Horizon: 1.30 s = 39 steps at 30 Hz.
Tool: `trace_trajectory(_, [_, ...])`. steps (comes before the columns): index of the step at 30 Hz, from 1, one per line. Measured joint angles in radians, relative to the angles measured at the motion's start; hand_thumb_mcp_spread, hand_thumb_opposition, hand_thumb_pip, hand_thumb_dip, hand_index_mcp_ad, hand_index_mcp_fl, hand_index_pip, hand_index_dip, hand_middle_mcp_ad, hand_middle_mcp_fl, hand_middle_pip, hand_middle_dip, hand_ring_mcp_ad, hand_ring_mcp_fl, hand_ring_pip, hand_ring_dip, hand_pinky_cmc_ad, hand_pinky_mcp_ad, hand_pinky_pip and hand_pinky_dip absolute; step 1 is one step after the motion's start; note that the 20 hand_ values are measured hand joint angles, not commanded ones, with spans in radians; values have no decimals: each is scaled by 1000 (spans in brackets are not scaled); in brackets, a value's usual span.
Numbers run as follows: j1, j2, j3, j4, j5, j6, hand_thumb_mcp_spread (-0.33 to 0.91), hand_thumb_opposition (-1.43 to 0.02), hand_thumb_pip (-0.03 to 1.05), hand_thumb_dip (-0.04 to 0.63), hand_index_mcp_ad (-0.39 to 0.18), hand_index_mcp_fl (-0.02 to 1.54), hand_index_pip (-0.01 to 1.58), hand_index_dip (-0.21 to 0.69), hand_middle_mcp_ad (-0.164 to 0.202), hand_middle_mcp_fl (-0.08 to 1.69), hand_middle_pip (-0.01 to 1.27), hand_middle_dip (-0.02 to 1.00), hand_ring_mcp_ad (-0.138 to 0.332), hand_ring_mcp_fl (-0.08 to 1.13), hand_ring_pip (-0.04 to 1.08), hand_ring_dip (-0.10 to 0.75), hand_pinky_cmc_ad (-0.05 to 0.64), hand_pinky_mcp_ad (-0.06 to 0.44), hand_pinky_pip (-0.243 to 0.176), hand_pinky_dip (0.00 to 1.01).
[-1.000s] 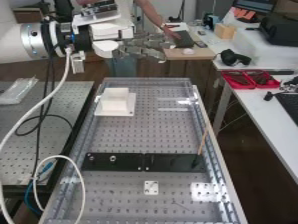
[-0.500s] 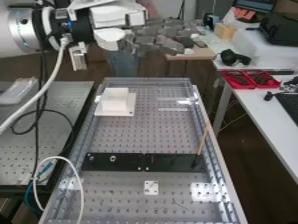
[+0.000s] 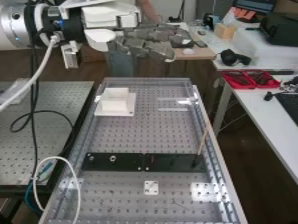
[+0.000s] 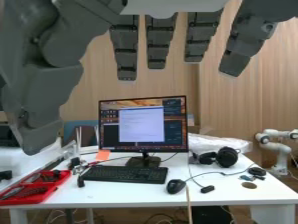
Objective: Grab the bearing and place it in the white container
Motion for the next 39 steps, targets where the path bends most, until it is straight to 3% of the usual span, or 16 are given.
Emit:
trace_trajectory(14, [15, 11, 37, -46, -6, -19, 367, -695, 335, 145, -87, 182, 96, 346, 19, 42, 143, 202, 140, 0, 94, 59, 394, 293, -89, 290])
trace_trajectory(39, [31, 44, 17, -43, 21, -13, 367, -695, 335, 136, -87, 122, 99, 314, 23, 42, 143, 204, 143, 0, 96, 59, 394, 297, -89, 291])
